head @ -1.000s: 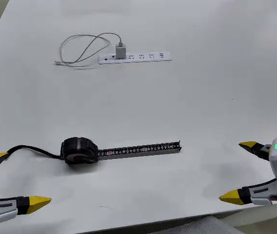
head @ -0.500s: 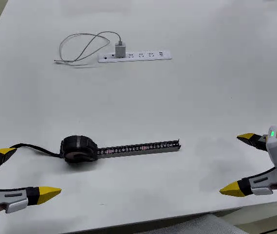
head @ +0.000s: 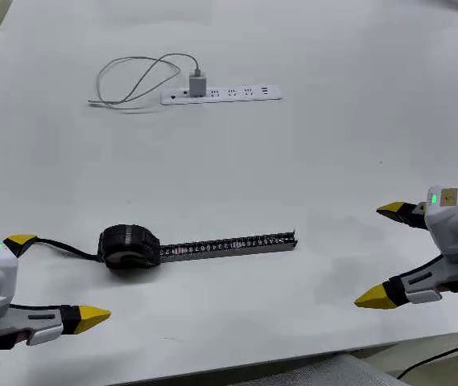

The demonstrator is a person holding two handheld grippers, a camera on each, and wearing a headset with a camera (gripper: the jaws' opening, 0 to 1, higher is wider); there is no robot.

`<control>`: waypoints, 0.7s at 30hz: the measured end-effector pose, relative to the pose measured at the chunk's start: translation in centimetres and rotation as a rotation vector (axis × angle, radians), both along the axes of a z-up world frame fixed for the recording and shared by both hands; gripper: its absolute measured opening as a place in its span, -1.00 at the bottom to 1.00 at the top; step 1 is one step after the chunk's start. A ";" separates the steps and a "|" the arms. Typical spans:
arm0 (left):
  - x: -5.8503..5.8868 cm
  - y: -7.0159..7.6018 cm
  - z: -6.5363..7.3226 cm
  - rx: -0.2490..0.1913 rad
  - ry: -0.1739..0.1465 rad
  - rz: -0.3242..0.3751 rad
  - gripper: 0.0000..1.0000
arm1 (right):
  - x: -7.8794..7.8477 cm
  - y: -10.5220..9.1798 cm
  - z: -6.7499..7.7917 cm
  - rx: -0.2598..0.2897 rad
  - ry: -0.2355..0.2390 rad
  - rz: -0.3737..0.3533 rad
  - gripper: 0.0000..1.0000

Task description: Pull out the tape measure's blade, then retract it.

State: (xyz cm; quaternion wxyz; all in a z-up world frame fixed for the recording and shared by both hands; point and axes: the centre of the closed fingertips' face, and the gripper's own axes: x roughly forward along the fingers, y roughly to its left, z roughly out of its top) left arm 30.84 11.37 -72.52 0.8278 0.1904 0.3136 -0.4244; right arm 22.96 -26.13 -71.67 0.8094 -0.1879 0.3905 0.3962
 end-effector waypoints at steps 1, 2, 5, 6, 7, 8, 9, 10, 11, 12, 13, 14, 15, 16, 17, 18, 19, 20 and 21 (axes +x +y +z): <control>0.0 -0.4 0.2 -0.019 0.006 0.009 0.98 | 0.1 0.0 0.0 -0.014 0.007 0.006 0.98; 0.0 -0.5 0.3 -0.023 0.005 0.012 0.98 | 0.2 0.0 0.1 -0.021 0.006 0.013 0.98; 0.1 -1.1 0.4 -0.026 0.007 0.013 0.98 | 0.7 0.3 0.5 -0.030 0.001 0.026 0.98; 0.3 -1.3 0.5 -0.033 0.011 0.022 0.98 | 0.9 0.3 0.5 -0.035 0.000 0.032 0.98; 0.4 -1.5 0.5 -0.037 0.012 0.032 0.98 | 1.0 0.4 0.6 -0.039 0.000 0.038 0.98; 0.6 -1.7 0.6 -0.048 0.017 0.044 0.98 | 1.2 0.5 0.6 -0.044 0.001 0.047 0.98; 0.9 -1.9 0.6 -0.055 0.019 0.063 0.98 | 1.3 0.6 0.7 -0.048 0.001 0.056 0.98; 1.1 -1.8 0.5 -0.042 0.015 0.074 0.98 | 1.4 0.6 0.6 -0.052 0.002 0.063 0.98; 1.4 -1.6 0.3 -0.008 0.005 0.081 0.98 | 1.5 0.7 0.5 -0.062 0.001 0.076 0.98; 1.5 -1.7 0.3 -0.002 0.005 0.084 0.98 | 1.6 0.7 0.5 -0.065 -0.001 0.083 0.98; 1.6 -2.0 0.5 -0.014 0.001 0.086 0.98 | 1.7 0.8 0.5 -0.067 0.000 0.088 0.98; 1.8 -2.3 0.7 -0.033 0.001 0.102 0.98 | 1.8 0.9 0.5 -0.069 0.010 0.095 0.98; 1.8 -2.4 0.7 -0.037 0.007 0.111 0.98 | 1.8 0.9 0.4 -0.074 0.015 0.097 0.98; 1.8 -2.7 0.8 -0.040 0.010 0.110 0.98 | 1.9 0.8 0.3 -0.083 0.022 0.102 0.98; 1.8 -2.9 0.9 -0.045 0.011 0.111 0.98 | 2.0 0.8 0.3 -0.088 0.025 0.107 0.98; 1.9 -3.2 1.0 -0.055 0.006 0.115 0.98 | 2.1 0.8 0.2 -0.094 0.028 0.116 0.98; 2.0 -3.4 1.1 -0.060 0.008 0.127 0.98 | 2.2 0.8 0.1 -0.099 0.031 0.120 0.98; 2.0 -3.6 1.1 -0.066 0.013 0.133 0.98 | 2.3 0.8 0.1 -0.102 0.034 0.123 0.98; 2.1 -3.8 1.1 -0.077 0.019 0.145 0.98 | 2.5 0.8 0.1 -0.106 0.036 0.131 0.98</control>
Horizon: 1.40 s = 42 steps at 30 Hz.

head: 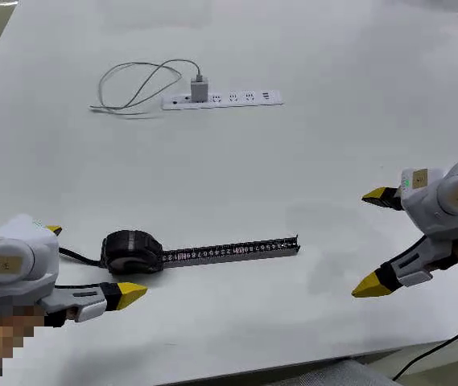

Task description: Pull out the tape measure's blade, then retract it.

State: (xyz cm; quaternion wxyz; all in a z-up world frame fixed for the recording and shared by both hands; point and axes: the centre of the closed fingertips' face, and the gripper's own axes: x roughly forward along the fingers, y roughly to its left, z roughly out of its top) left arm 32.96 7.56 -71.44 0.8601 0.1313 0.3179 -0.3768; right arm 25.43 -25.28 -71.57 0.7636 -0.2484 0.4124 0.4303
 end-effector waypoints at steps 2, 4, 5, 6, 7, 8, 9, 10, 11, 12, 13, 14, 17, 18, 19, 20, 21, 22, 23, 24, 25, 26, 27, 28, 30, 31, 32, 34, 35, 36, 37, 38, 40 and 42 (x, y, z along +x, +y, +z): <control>0.2 -0.1 -0.1 -0.010 0.008 0.027 0.98 | 0.3 0.1 0.0 -0.005 -0.001 0.010 0.98; 0.4 -0.2 -0.1 -0.016 0.007 0.050 0.98 | 0.6 0.3 0.1 -0.007 -0.003 0.026 0.98; 0.5 -0.1 -0.2 -0.016 0.003 0.066 0.98 | 0.8 0.3 0.1 -0.009 -0.005 0.037 0.98; 0.6 -0.1 -0.2 -0.018 0.002 0.076 0.98 | 0.9 0.4 0.2 -0.009 -0.004 0.044 0.98; 0.9 -0.1 -0.1 -0.028 -0.006 0.096 0.98 | 1.1 0.5 0.2 -0.010 -0.003 0.052 0.98; 1.1 -0.1 -0.1 -0.033 -0.013 0.112 0.98 | 1.2 0.6 0.2 -0.011 -0.003 0.056 0.98; 1.4 0.1 0.0 -0.035 -0.026 0.138 0.98 | 1.4 0.7 0.1 -0.012 -0.004 0.058 0.98; 1.8 0.2 0.1 -0.039 -0.038 0.164 0.98 | 1.6 0.8 0.1 -0.015 -0.004 0.064 0.98; 2.0 0.2 0.2 -0.044 -0.045 0.175 0.98 | 1.6 1.0 0.1 -0.016 -0.002 0.069 0.98; 2.1 0.2 0.3 -0.050 -0.051 0.183 0.98 | 1.7 1.1 0.0 -0.017 -0.001 0.075 0.98; 2.3 0.0 0.4 -0.058 -0.055 0.189 0.98 | 1.7 1.3 0.0 -0.019 0.000 0.082 0.98; 2.3 -0.1 0.4 -0.060 -0.053 0.189 0.98 | 1.8 1.4 -0.1 -0.019 0.002 0.084 0.98; 2.6 -0.4 0.3 -0.062 -0.059 0.208 0.98 | 1.9 1.9 -0.2 -0.020 0.006 0.103 0.98; 2.7 -0.5 0.3 -0.064 -0.060 0.218 0.98 | 2.0 2.0 -0.3 -0.020 0.007 0.106 0.98; 2.7 -0.6 0.2 -0.064 -0.061 0.222 0.98 | 2.0 2.1 -0.4 -0.020 0.007 0.109 0.98; 2.6 -0.7 0.2 -0.064 -0.062 0.222 0.98 | 2.1 2.2 -0.4 -0.021 0.008 0.111 0.98; 2.7 -0.7 0.1 -0.056 -0.069 0.233 0.98 | 2.3 2.2 -0.6 -0.025 0.009 0.115 0.98; 2.9 -0.4 0.2 -0.049 -0.081 0.253 0.98 | 2.4 2.3 -0.7 -0.029 0.008 0.118 0.98; 3.1 0.0 0.3 -0.039 -0.104 0.285 0.98 | 2.7 2.3 -0.7 -0.037 0.003 0.124 0.98; 3.2 0.2 0.3 -0.035 -0.110 0.295 0.98 | 2.8 2.2 -0.7 -0.039 0.000 0.124 0.98; 3.3 0.4 0.2 -0.032 -0.112 0.309 0.98 | 3.1 2.3 -0.7 -0.036 -0.002 0.123 0.98; 3.3 0.5 0.2 -0.035 -0.113 0.323 0.98 | 3.2 2.4 -0.6 -0.030 -0.002 0.122 0.98; 3.2 0.3 0.2 -0.048 -0.107 0.327 0.98 | 3.4 2.5 -0.6 -0.029 -0.005 0.119 0.98; 3.1 0.1 0.1 -0.054 -0.101 0.327 0.98 | 3.6 2.5 -0.6 -0.031 -0.006 0.121 0.98; 3.0 -0.1 -0.5 -0.046 -0.091 0.325 0.98 | 3.8 2.5 -0.7 -0.037 -0.006 0.121 0.98; 2.7 -0.4 -0.8 -0.041 -0.085 0.303 0.98 | 3.9 2.4 -0.8 -0.037 -0.008 0.122 0.98; 2.4 -0.8 -1.0 -0.031 -0.080 0.273 0.98 | 4.0 2.5 -0.8 -0.037 -0.008 0.123 0.98; 2.4 -1.2 -1.1 -0.034 -0.099 0.263 0.98 | 4.2 2.5 -1.0 -0.041 -0.005 0.123 0.98; 2.3 -1.6 -1.1 -0.051 -0.095 0.258 0.98 | 4.2 2.6 -1.1 -0.039 -0.004 0.122 0.98; 2.5 -1.4 -1.2 -0.056 -0.101 0.270 0.98 | 4.3 2.7 -1.2 -0.040 -0.009 0.126 0.98; 2.7 -1.5 -1.1 -0.075 -0.115 0.280 0.98 | 4.5 2.9 -1.3 -0.043 -0.024 0.136 0.98; 2.8 -1.6 -1.3 -0.089 -0.104 0.287 0.98 | 4.5 3.0 -1.4 -0.042 -0.021 0.140 0.98; 3.1 -1.6 -1.6 -0.098 -0.099 0.312 0.98 | 4.9 3.3 -1.5 -0.050 -0.037 0.147 0.98; 3.3 -1.6 -2.1 -0.092 -0.092 0.321 0.98 | 5.2 3.4 -1.7 -0.055 -0.043 0.150 0.98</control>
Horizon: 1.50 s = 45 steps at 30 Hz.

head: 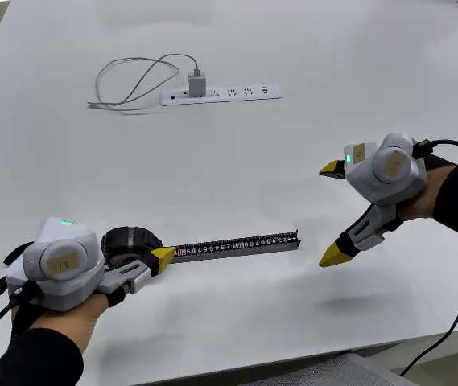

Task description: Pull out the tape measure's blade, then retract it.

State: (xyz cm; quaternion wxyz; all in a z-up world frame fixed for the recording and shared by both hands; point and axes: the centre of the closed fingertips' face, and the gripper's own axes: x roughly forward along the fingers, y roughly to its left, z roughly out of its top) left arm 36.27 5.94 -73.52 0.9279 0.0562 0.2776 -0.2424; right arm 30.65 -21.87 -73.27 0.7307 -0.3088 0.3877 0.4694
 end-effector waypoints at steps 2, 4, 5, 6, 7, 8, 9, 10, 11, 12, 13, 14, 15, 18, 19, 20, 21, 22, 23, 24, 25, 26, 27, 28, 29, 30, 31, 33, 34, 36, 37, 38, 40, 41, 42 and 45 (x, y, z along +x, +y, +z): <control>0.2 0.1 -0.2 0.005 -0.006 0.014 0.98 | 0.2 0.3 -0.1 0.001 -0.002 0.004 0.98; 0.2 0.1 -0.2 -0.005 -0.003 0.036 0.98 | 0.3 0.6 -0.3 -0.002 0.004 0.012 0.98; 0.1 -0.1 -0.3 -0.009 -0.002 0.030 0.98 | 0.4 0.7 -0.4 -0.003 0.005 0.016 0.98; 0.0 -0.2 -0.3 -0.008 -0.003 0.032 0.98 | 0.5 0.8 -0.5 -0.005 0.004 0.020 0.98; 0.0 -0.2 -0.3 -0.006 -0.006 0.035 0.98 | 0.5 0.9 -0.6 -0.006 0.008 0.021 0.98; 0.0 -0.3 -0.4 -0.006 -0.001 0.033 0.98 | 0.4 1.0 -0.7 -0.004 0.019 0.022 0.98; -0.1 -0.3 -0.5 -0.011 0.007 0.038 0.98 | 0.5 1.0 -0.8 -0.004 0.019 0.024 0.98; -0.1 -0.3 -0.6 -0.008 0.007 0.044 0.98 | 0.5 1.1 -1.0 -0.006 0.017 0.034 0.98; -0.1 -0.2 -0.7 -0.005 0.009 0.047 0.98 | 0.5 1.1 -1.2 -0.014 0.021 0.045 0.98; -0.1 -0.3 -0.8 -0.008 0.011 0.049 0.98 | 0.5 1.0 -1.4 -0.017 0.026 0.044 0.98; -0.1 -0.3 -0.9 -0.010 0.008 0.053 0.98 | 0.5 1.1 -1.6 -0.017 0.034 0.045 0.98; -0.1 -0.3 -0.8 -0.009 0.007 0.053 0.98 | 0.5 1.1 -1.7 -0.017 0.036 0.045 0.98; -0.1 -0.4 -0.8 -0.008 0.009 0.057 0.98 | 0.4 1.1 -2.0 -0.014 0.042 0.048 0.98; -0.1 -0.5 -0.9 -0.013 0.003 0.065 0.98 | 0.6 1.2 -2.5 -0.008 0.027 0.062 0.98; 0.0 -0.5 -1.0 -0.011 0.001 0.067 0.98 | 0.5 1.2 -2.7 -0.001 0.036 0.061 0.98; 0.0 -0.5 -1.0 -0.010 -0.004 0.069 0.98 | 0.5 1.2 -2.9 0.000 0.043 0.056 0.98; 0.0 -0.6 -1.2 -0.022 0.005 0.066 0.98 | 0.8 1.2 -3.0 -0.002 0.030 0.055 0.98; 0.1 -0.6 -1.2 -0.021 0.005 0.073 0.98 | 0.8 1.2 -3.1 -0.001 0.031 0.058 0.98; 0.2 -0.6 -1.2 -0.022 0.000 0.074 0.98 | 0.8 1.3 -3.3 0.000 0.038 0.057 0.98; 0.2 -0.7 -1.2 -0.024 -0.001 0.073 0.98 | 0.7 1.3 -3.4 0.000 0.042 0.057 0.97; 0.3 -0.7 -1.2 -0.022 -0.008 0.076 0.98 | 0.5 1.2 -3.7 -0.006 0.059 0.066 0.91; 0.3 -0.8 -1.2 -0.017 -0.013 0.073 0.98 | 0.4 1.2 -3.8 -0.007 0.059 0.072 0.86; 0.4 -0.9 -1.3 -0.010 -0.016 0.070 0.98 | 0.5 1.1 -4.0 -0.009 0.054 0.076 0.85; 0.5 -0.9 -1.3 -0.012 -0.019 0.070 0.98 | 0.4 1.1 -4.2 -0.008 0.063 0.074 0.84; 0.5 -1.0 -1.3 -0.016 -0.016 0.069 0.98 | 0.4 1.0 -4.3 -0.009 0.066 0.074 0.78; 0.5 -1.0 -1.3 -0.016 -0.015 0.071 0.98 | 0.4 1.0 -4.3 -0.011 0.065 0.076 0.72; 0.5 -0.9 -1.3 -0.012 -0.017 0.075 0.98 | 0.5 0.8 -4.5 -0.011 0.061 0.086 0.66; 0.6 -1.0 -1.2 -0.017 -0.024 0.076 0.98 | 0.4 0.7 -4.6 -0.015 0.070 0.099 0.54; 0.6 -1.0 -1.3 -0.012 -0.021 0.075 0.98 | 0.3 0.7 -4.5 -0.017 0.071 0.103 0.46; 0.6 -1.0 -1.4 -0.012 -0.020 0.077 0.98 | 0.2 0.7 -4.7 -0.018 0.081 0.105 0.34; 0.7 -1.0 -1.3 -0.015 -0.021 0.082 0.98 | 0.2 0.7 -4.9 -0.017 0.086 0.105 0.32; 0.7 -1.0 -1.2 -0.018 -0.025 0.084 0.98 | 0.1 0.7 -5.1 -0.022 0.093 0.112 0.27; 0.8 -1.0 -1.3 -0.013 -0.029 0.077 0.98 | 0.0 0.8 -5.1 -0.027 0.089 0.120 0.20; 0.8 -1.1 -1.4 -0.009 -0.026 0.072 0.98 | 0.2 0.8 -5.2 -0.027 0.086 0.119 0.16; 0.9 -1.0 -1.6 -0.007 -0.024 0.072 0.98 | 0.2 0.8 -5.3 -0.025 0.088 0.115 0.14; 0.9 -0.8 -1.7 -0.008 -0.020 0.085 0.98 | 0.1 1.0 -5.7 -0.030 0.093 0.131 0.00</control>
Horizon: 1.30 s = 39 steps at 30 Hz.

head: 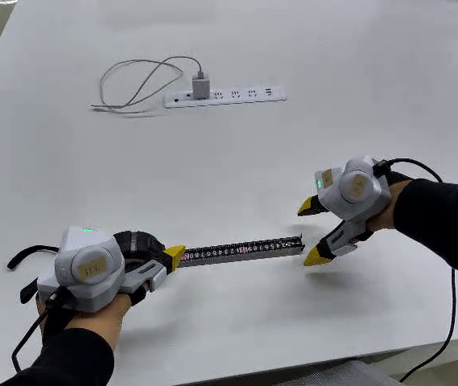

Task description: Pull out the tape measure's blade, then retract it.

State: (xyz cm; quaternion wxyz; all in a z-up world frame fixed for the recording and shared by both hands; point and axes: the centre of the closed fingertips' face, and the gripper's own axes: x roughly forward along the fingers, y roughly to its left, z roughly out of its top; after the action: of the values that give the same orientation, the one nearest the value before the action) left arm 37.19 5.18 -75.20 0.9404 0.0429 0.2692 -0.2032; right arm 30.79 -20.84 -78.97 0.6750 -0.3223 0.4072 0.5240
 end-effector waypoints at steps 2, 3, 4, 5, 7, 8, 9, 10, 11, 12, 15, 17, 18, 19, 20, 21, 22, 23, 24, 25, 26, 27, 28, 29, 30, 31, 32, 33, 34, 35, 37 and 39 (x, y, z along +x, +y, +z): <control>0.0 0.0 -0.2 0.004 -0.001 -0.004 0.98 | 0.1 0.0 -0.3 -0.004 0.001 0.005 -0.10; 0.1 0.0 -0.3 0.010 0.001 -0.008 0.98 | 0.2 0.0 -0.5 -0.008 -0.003 0.010 -0.13; 0.1 0.0 -0.4 0.012 0.001 -0.007 0.98 | 0.1 0.1 -0.4 -0.009 0.000 0.014 -0.17; 0.1 0.1 -0.4 0.012 0.000 -0.005 0.98 | 0.1 0.1 -0.5 -0.010 0.004 0.015 -0.23; 0.0 0.2 -0.4 0.005 0.005 0.003 0.97 | -0.1 0.3 -0.5 -0.019 0.000 0.028 -0.26; 0.0 0.2 -0.5 0.004 0.006 0.003 0.97 | -0.1 0.2 -0.7 -0.020 0.002 0.032 -0.28; -0.1 0.2 -0.6 0.005 0.007 0.002 0.96 | -0.1 0.2 -0.7 -0.021 0.004 0.035 -0.30; -0.1 0.2 -0.7 0.008 0.010 0.000 0.96 | -0.1 0.2 -0.8 -0.026 0.005 0.041 -0.33; -0.2 0.2 -0.8 0.010 0.012 0.000 0.96 | -0.2 0.2 -0.9 -0.029 0.007 0.044 -0.34; -0.2 0.2 -0.8 0.010 0.013 0.000 0.96 | -0.2 0.3 -1.0 -0.032 0.011 0.043 -0.34; -0.1 0.2 -0.8 0.006 0.012 0.001 0.97 | -0.3 0.3 -1.1 -0.041 0.011 0.055 -0.42; -0.1 0.2 -0.8 0.005 0.008 0.000 0.97 | -0.4 0.3 -1.2 -0.043 0.021 0.054 -0.48; 0.0 0.2 -0.7 0.003 0.005 0.000 0.96 | -0.4 0.3 -1.3 -0.045 0.023 0.059 -0.50; 0.0 0.2 -0.7 0.002 0.005 0.002 0.96 | -0.5 0.2 -1.3 -0.047 0.027 0.061 -0.52; 0.0 0.2 -0.8 0.000 0.007 0.003 0.96 | -0.7 0.2 -1.4 -0.045 0.042 0.059 -0.56; 0.0 0.2 -0.8 -0.005 0.009 0.005 0.96 | -0.6 0.3 -1.4 -0.044 0.038 0.063 -0.57; 0.0 0.2 -0.8 -0.010 0.011 0.007 0.97 | -0.6 0.3 -1.5 -0.047 0.037 0.068 -0.59; 0.0 0.1 -0.8 -0.011 0.011 0.005 0.97 | -0.6 0.4 -1.5 -0.046 0.039 0.071 -0.63; 0.0 0.1 -0.8 -0.010 0.010 0.002 0.98 | -0.6 0.4 -1.5 -0.045 0.040 0.072 -0.65; 0.0 0.0 -0.8 -0.007 0.008 -0.002 0.98 | -0.6 0.4 -1.5 -0.046 0.037 0.075 -0.66; -0.1 0.0 -0.7 -0.004 0.007 -0.005 0.98 | -0.5 0.5 -1.5 -0.046 0.035 0.077 -0.67; 0.0 0.0 -0.7 -0.004 0.007 -0.004 0.98 | -0.5 0.5 -1.5 -0.046 0.037 0.073 -0.69; 0.0 0.1 -0.7 -0.009 0.008 0.001 0.97 | -0.4 0.5 -1.5 -0.049 0.034 0.076 -0.70; 0.0 0.1 -0.7 -0.010 0.008 0.004 0.97 | -0.4 0.4 -1.5 -0.051 0.031 0.078 -0.73; 0.0 0.1 -0.8 -0.010 0.008 0.005 0.97 | -0.3 0.5 -1.5 -0.051 0.033 0.077 -0.75; 0.0 0.1 -0.8 -0.010 0.009 0.006 0.97 | -0.3 0.5 -1.6 -0.050 0.037 0.074 -0.75; 0.0 0.1 -0.8 -0.012 0.011 0.008 0.97 | -0.3 0.5 -1.6 -0.050 0.037 0.074 -0.76; 0.0 0.1 -0.7 -0.017 0.009 0.012 0.95 | -0.3 0.5 -1.6 -0.053 0.038 0.077 -0.76; 0.1 0.1 -0.7 -0.019 0.008 0.015 0.94 | -0.4 0.5 -1.6 -0.054 0.039 0.079 -0.76; 0.1 0.1 -0.7 -0.022 0.007 0.016 0.92 | -0.4 0.5 -1.7 -0.056 0.040 0.083 -0.76; 0.1 0.0 -0.7 -0.015 0.007 0.016 0.89 | -0.5 0.5 -1.8 -0.063 0.041 0.087 -0.76; 0.1 0.2 -0.8 -0.015 0.011 0.024 0.84 | -0.5 0.5 -1.8 -0.068 0.039 0.090 -0.76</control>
State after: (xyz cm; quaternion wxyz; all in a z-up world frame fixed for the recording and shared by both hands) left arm 37.28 5.33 -75.96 0.9415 0.0313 0.2735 -0.1944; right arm 30.32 -20.38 -80.72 0.6312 -0.3528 0.4231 0.5460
